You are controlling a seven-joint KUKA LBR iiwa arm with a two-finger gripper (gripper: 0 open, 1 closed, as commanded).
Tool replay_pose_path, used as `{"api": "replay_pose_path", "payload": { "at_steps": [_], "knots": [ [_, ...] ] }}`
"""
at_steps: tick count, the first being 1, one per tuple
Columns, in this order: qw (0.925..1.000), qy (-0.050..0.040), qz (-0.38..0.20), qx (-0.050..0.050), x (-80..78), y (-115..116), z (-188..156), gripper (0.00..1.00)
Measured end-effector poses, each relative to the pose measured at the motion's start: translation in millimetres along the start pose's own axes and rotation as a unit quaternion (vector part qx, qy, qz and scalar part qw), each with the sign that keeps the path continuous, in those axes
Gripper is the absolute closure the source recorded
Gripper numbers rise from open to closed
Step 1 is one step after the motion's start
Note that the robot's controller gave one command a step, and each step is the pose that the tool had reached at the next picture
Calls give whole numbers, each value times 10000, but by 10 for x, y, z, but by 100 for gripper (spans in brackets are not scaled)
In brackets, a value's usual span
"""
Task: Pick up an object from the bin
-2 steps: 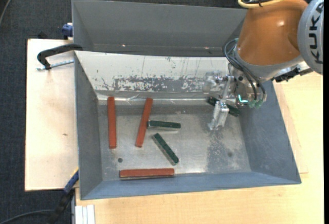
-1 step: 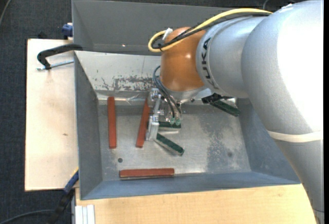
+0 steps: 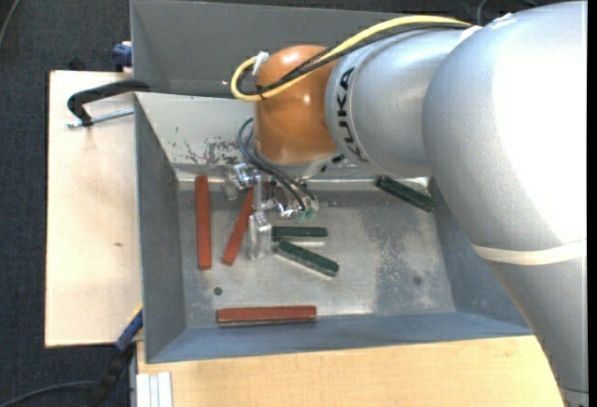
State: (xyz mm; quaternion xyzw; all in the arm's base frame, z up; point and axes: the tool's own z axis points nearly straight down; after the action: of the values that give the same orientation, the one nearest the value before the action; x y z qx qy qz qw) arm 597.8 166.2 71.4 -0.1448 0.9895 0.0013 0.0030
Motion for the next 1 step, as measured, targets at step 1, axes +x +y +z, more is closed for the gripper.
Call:
{"api": "replay_pose_path", "payload": {
  "at_steps": [1],
  "knots": [
    [9614, 27, -2750, -4, 625, -170, 2, 0]
  ]
}}
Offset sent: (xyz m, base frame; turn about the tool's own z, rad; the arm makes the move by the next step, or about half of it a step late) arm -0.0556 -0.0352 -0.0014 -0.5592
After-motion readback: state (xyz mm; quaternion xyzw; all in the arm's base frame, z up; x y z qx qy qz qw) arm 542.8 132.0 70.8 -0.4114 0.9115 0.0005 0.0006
